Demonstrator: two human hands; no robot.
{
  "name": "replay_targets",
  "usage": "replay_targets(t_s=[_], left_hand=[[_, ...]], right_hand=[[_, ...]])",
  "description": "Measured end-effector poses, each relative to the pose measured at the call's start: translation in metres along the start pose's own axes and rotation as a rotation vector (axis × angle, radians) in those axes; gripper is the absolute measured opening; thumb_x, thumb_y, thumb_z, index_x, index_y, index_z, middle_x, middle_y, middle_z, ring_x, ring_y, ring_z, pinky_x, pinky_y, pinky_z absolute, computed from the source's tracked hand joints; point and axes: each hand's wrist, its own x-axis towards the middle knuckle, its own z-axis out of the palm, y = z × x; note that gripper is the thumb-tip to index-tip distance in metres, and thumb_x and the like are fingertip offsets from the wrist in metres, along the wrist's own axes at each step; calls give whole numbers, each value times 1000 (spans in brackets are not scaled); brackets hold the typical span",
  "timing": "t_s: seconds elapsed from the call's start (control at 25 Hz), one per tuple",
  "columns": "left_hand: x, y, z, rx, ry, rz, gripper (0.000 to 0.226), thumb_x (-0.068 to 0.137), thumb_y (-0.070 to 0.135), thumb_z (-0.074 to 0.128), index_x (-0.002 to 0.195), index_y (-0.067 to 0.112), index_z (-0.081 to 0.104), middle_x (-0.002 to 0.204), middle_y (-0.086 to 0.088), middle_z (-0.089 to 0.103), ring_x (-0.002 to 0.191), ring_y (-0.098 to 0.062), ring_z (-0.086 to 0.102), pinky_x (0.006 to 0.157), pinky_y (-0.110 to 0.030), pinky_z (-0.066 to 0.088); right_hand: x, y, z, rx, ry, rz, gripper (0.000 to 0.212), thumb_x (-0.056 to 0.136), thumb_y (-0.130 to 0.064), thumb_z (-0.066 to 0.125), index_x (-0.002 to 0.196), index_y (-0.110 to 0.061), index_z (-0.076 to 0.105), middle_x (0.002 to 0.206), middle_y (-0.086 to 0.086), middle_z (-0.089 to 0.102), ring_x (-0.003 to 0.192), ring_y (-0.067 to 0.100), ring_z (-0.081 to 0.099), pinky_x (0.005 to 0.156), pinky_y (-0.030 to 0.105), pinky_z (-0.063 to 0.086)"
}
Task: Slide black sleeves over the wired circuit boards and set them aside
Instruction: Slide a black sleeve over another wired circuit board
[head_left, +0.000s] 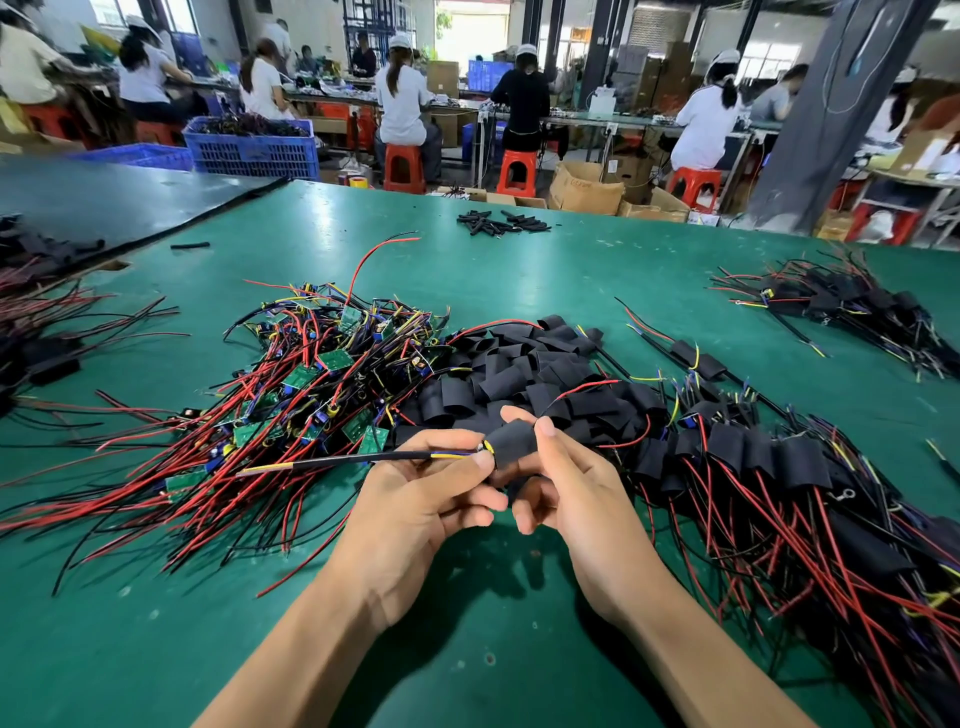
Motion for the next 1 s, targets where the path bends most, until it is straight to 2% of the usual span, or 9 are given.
replay_targets(t_s=[0.12,0.24,0.52,0.68,0.76,0.88,1.0], left_hand=[[1,1,-1,20,30,-3,28,64,11,80,90,9,69,73,-16,69,61,-22,69,56,-25,55],[1,1,-1,13,43,-13,31,64,10,79,91,7,66,71,-17,68,60,-22,68,55,-24,55],[1,0,-5,26,28,-9,23,68,4,77,86,8,65,70,-16,65,58,-22,65,54,-26,54],[1,0,-2,84,-39,4,32,73,12,75,105,16,76,84,-11,72,68,-20,70,59,-26,55],[1,0,0,99,-35,20,33,73,11,74,105,18,78,85,-11,74,72,-20,72,60,-25,55],[1,-1,3,99,30,55,27,71,7,74,96,17,80,85,-17,75,71,-23,73,61,-25,56],[0,-4,5,144,88,99,24,78,-6,71,87,14,80,82,-21,74,68,-25,73,59,-25,56]], right_hand=[[-1,1,0,-64,-19,-16,34,90,-57,47,108,-47,73,71,0,63,47,13,46,50,16,37],[-2,2,0,-87,-21,-15,34,91,-57,46,110,-47,72,71,3,60,47,12,46,49,15,36],[-3,4,2,-37,-76,4,36,94,-54,45,113,-41,72,70,0,67,47,11,47,49,13,37],[-2,1,-1,-82,-52,18,35,91,-56,45,99,-41,76,71,-3,64,48,11,47,52,20,37],[0,0,-3,-50,-7,3,31,93,-50,51,101,-36,77,70,-2,62,49,13,47,52,21,38],[1,0,-5,-11,83,-34,22,99,-30,57,102,-30,78,69,-3,64,48,12,47,51,18,39],[-2,3,-1,-65,111,-55,26,102,-28,54,94,-29,79,56,1,56,48,11,47,51,18,39]])
